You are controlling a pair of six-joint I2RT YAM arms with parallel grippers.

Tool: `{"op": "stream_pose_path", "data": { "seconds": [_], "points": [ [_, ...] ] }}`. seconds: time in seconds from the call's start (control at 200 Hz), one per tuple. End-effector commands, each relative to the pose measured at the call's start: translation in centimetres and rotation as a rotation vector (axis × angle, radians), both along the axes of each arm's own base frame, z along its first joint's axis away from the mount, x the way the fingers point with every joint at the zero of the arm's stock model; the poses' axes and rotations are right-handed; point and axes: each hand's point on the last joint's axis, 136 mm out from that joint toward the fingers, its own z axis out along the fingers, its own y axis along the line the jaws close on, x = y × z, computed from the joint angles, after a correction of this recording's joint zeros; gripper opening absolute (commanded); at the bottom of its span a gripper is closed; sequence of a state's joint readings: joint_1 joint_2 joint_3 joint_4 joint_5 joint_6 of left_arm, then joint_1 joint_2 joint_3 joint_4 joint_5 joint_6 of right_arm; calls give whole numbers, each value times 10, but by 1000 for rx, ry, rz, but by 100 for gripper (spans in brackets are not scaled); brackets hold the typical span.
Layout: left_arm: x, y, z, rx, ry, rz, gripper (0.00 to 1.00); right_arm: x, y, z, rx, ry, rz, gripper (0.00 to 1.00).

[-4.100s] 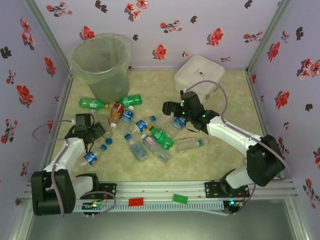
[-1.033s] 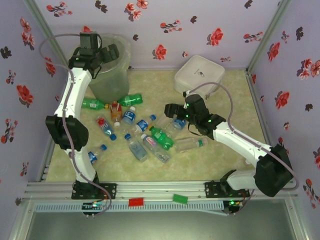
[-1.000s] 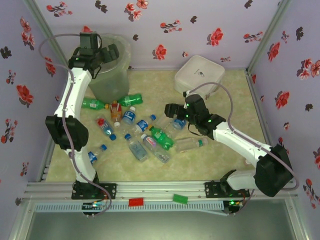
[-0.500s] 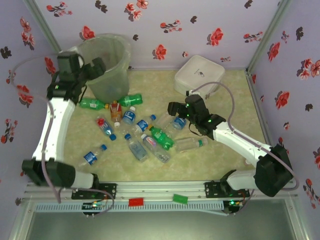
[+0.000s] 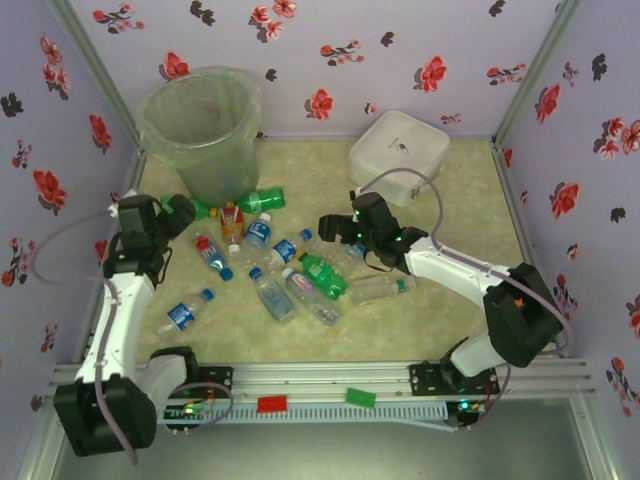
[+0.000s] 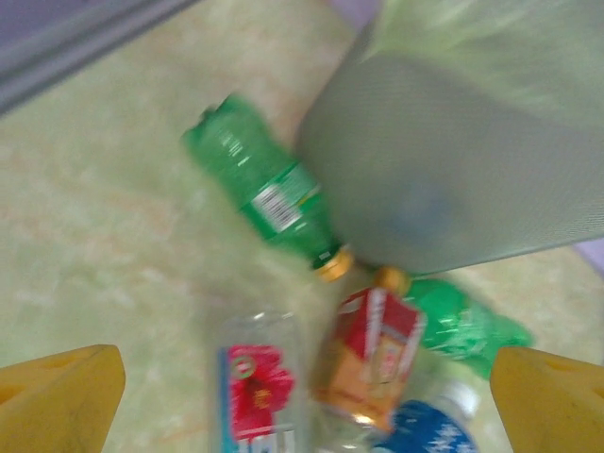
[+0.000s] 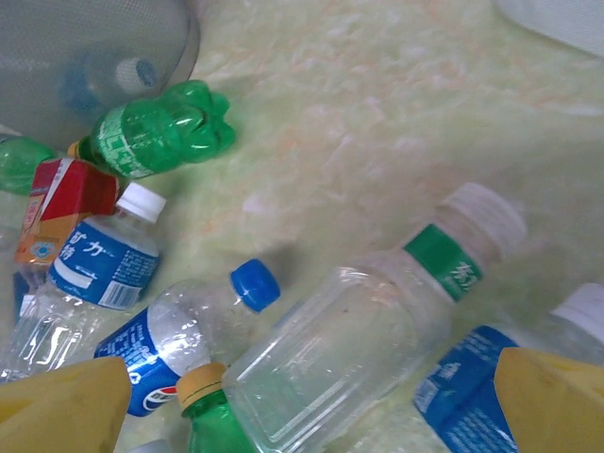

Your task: Put the plastic bottles in the bin

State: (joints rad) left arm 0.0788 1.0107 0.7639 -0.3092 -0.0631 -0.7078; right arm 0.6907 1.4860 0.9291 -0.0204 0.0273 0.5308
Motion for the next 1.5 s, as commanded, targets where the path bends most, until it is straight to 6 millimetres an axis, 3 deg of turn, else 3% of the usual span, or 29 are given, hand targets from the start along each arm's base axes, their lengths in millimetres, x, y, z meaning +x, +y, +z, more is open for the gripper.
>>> {"op": "stream_pose_path", "data": {
  "seconds": [0.0, 0.2, 0.415, 0.67, 0.985, 1.18, 1.32, 1.495],
  "points": [
    [16, 12, -14, -108, -75, 107, 100, 3, 24, 20, 60, -44, 60, 100],
    [43, 32, -57, -211, -95, 224, 98, 6, 30, 21, 66, -42, 57, 100],
    [97, 32, -89, -321, -80, 225, 96, 12, 33, 22, 51, -53, 59, 100],
    [130, 38, -112, -388, -86, 269, 94, 19, 30, 16, -8, -57, 47, 100],
    [144, 41, -147, -414, 29, 316, 92, 23, 23, 12, -58, -75, 25, 100],
    [137, 36, -173, -390, 202, 316, 92, 21, 21, 3, -56, -65, 14, 100],
    [123, 41, -183, -351, 237, 339, 84, 22, 17, 4, -79, -78, 11, 100],
    [118, 43, -183, -325, 250, 331, 65, 22, 14, 6, -91, -93, 10, 100]
  ]
}}
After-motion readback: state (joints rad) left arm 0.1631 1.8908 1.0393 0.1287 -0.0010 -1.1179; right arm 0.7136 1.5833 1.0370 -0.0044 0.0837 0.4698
